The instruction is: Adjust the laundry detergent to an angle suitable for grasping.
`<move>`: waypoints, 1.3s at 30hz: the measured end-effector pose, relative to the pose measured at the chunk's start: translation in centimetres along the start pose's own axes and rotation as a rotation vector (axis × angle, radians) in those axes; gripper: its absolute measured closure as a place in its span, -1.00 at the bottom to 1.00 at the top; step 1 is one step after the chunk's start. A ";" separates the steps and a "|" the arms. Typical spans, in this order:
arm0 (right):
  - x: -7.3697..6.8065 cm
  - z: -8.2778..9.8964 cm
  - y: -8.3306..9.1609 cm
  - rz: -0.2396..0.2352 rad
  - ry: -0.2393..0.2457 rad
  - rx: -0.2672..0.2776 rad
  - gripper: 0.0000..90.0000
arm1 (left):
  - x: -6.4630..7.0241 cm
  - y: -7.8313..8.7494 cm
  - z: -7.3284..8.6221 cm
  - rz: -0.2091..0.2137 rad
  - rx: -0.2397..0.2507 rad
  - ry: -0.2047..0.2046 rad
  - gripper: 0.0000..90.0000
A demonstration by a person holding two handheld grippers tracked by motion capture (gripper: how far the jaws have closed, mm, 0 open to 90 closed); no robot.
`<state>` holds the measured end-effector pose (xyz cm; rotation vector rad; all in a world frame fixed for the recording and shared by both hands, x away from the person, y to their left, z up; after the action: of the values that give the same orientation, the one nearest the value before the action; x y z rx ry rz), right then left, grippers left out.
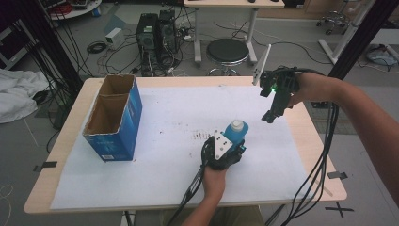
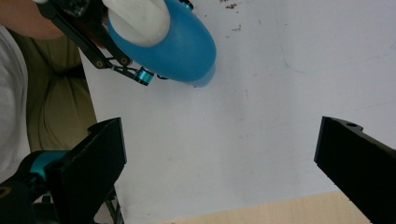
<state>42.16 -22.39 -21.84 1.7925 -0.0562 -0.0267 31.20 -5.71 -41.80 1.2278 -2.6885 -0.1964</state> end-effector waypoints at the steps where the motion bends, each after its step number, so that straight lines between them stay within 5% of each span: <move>1: 0.1 0.0 0.0 0.003 0.014 0.011 -0.97 | -0.2 0.1 -0.3 0.015 0.004 -0.001 0.00; 18: -0.1 0.2 0.3 0.007 -0.002 0.008 -0.97 | -7.0 2.1 -4.7 0.335 -0.052 -0.111 0.00; 25: -0.2 0.0 0.2 0.004 -0.011 0.008 -0.97 | -9.2 1.6 -5.3 0.477 -0.140 -0.184 0.01; 32: -0.1 -0.1 0.1 0.003 -0.017 0.003 -0.97 | -10.1 1.1 -5.2 0.666 -0.166 -0.198 0.01; 39: 0.1 -0.2 -0.1 0.000 -0.012 0.004 -0.97 | -10.2 0.5 -4.5 0.785 -0.174 -0.221 0.01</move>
<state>42.29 -22.16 -21.85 1.7960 -0.0647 -0.0373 38.34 2.15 -38.39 0.0560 -3.0175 -0.4489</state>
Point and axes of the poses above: each handheld gripper's, and its own axes: y roughly backward along the jaws, z roughly out of its underside, x roughly to its right, the point moved 1 cm from there along -y, roughly forward along the jaws, and after that the axes turned 6 degrees about y, right-handed, at the moved point
